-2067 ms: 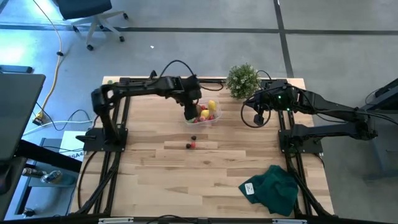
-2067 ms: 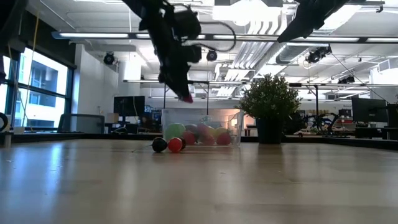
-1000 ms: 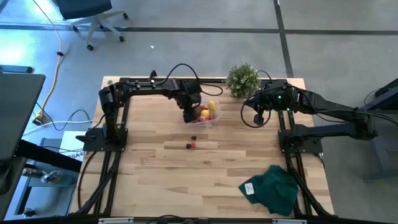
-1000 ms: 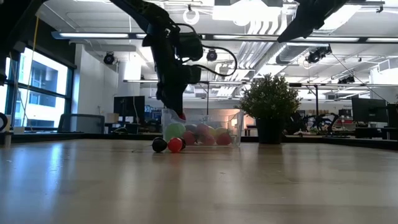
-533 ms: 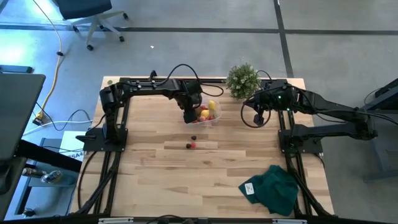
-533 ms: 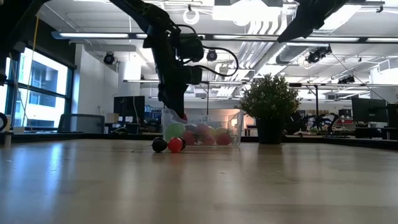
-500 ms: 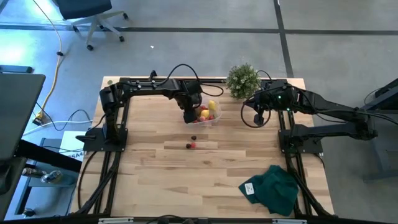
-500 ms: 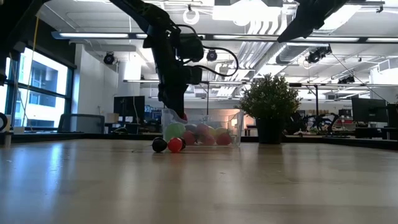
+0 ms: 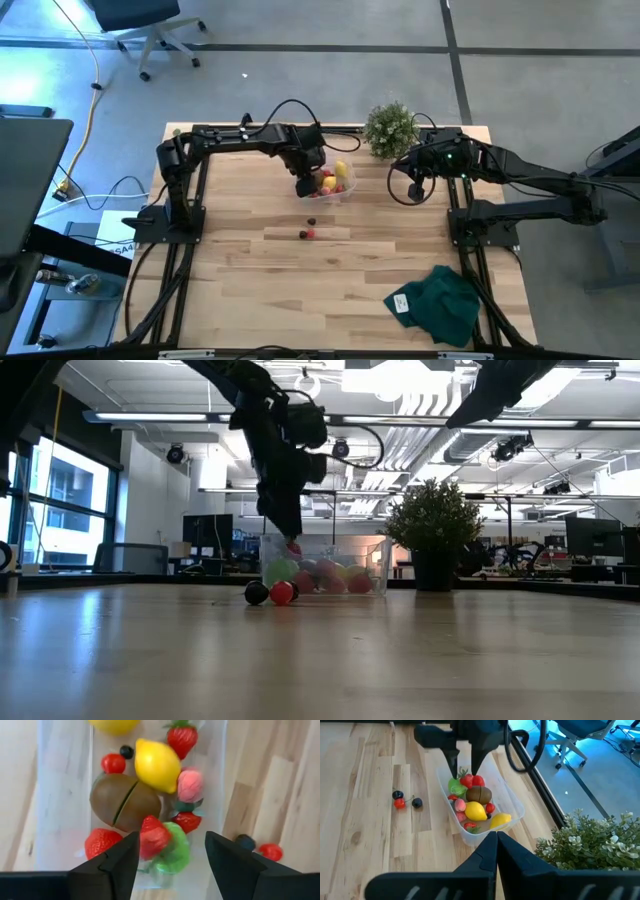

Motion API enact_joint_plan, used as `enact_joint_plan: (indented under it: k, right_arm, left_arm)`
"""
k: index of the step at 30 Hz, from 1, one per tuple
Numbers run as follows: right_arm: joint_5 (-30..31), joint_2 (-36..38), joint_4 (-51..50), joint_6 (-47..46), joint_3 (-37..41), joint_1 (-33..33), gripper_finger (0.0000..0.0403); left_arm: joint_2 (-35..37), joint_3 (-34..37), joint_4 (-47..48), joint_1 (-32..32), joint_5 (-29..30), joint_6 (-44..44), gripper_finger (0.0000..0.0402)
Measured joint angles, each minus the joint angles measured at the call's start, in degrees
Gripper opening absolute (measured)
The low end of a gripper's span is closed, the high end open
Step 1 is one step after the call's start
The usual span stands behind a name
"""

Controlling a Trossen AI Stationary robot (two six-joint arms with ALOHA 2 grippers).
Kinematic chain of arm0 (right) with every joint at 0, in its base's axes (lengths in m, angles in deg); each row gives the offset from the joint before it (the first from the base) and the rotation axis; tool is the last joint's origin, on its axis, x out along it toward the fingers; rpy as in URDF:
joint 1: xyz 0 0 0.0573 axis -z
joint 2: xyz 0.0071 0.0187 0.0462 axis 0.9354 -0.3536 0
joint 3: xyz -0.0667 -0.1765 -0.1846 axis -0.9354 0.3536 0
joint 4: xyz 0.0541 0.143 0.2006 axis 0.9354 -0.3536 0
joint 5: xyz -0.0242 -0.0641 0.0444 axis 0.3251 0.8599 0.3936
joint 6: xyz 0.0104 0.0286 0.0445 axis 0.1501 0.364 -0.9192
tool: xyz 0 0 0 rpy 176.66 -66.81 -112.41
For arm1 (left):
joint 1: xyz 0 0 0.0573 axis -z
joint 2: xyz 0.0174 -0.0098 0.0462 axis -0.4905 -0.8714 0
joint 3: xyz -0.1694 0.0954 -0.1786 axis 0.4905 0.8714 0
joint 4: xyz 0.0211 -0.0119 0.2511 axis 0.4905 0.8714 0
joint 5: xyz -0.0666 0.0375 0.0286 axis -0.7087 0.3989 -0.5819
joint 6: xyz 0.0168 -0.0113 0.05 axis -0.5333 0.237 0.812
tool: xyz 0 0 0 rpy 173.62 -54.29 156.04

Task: Pick and placing Produce into tupperware
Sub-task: Put the red strawberry into the transparent bin, then put the black cherry into the transparent bin

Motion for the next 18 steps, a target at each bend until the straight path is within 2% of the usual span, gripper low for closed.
enact_joint_plan:
  k: [10,14,18]
  right_arm:
    - [0.0,0.0,0.0,0.0,0.0,0.0,0.0]
    - [0.0,0.0,0.0,0.0,0.0,0.0,0.0]
    - [0.0,0.0,0.0,0.0,0.0,0.0,0.0]
  left_arm:
    - [5.6,-6.8,7.3,3.9,1.2,-2.0,0.0188]
    - [9.3,-7.0,8.8,8.2,4.6,-4.0,0.0178]
    - [12.1,-7.0,11.7,14.3,10.6,-7.7,0.0168]
